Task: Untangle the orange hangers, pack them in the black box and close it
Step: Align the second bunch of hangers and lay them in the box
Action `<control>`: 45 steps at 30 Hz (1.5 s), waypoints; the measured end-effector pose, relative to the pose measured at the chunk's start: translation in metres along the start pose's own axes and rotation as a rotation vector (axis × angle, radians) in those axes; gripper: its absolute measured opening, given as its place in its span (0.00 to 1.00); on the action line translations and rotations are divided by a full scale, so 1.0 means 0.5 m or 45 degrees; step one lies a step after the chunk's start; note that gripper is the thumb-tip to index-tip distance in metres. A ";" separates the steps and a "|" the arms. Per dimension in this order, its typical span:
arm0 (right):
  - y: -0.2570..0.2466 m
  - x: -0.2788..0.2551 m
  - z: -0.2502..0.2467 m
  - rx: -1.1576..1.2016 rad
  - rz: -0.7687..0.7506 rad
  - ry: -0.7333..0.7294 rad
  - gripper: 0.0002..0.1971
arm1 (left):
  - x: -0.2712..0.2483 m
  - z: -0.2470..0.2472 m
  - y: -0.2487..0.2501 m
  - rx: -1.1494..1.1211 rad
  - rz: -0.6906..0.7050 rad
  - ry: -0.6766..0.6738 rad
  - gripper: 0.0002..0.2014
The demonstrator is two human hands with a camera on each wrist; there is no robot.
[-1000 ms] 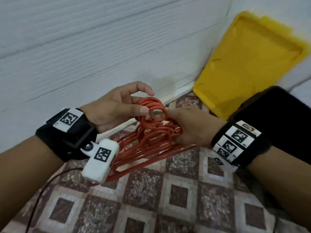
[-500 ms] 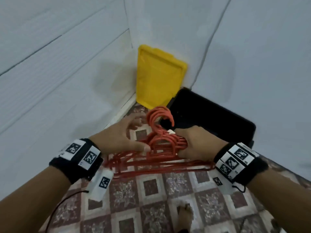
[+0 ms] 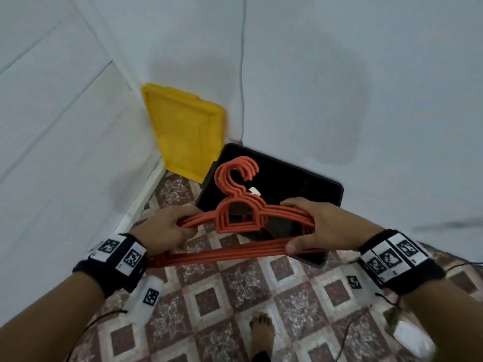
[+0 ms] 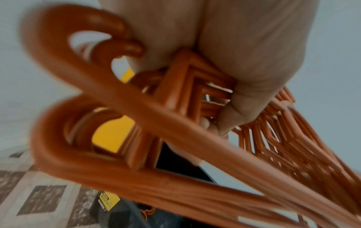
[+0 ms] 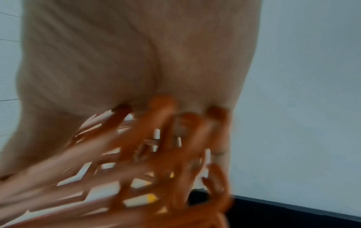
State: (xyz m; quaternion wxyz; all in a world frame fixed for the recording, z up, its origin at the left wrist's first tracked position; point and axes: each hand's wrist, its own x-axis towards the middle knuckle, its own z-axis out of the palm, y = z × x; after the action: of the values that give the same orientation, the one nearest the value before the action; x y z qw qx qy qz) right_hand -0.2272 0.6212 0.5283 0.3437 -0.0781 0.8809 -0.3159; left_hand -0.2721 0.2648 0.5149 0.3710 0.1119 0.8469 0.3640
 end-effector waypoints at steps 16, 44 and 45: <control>0.119 0.004 0.033 -0.463 -0.106 0.336 0.51 | 0.144 0.005 0.046 -0.235 -0.046 -0.303 0.19; 0.105 0.060 0.089 -0.030 0.070 0.297 0.50 | 0.239 -0.067 0.016 -0.249 -0.171 -0.641 0.11; 0.107 0.061 0.088 -0.020 0.068 0.299 0.49 | 0.240 -0.067 0.018 -0.233 -0.161 -0.635 0.11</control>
State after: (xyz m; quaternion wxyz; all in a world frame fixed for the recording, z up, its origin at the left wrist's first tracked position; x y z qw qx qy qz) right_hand -0.2168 0.6302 0.4539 0.2459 -0.0198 0.9192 -0.3068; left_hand -0.3805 0.3087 0.4707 0.5987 0.1110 0.6982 0.3764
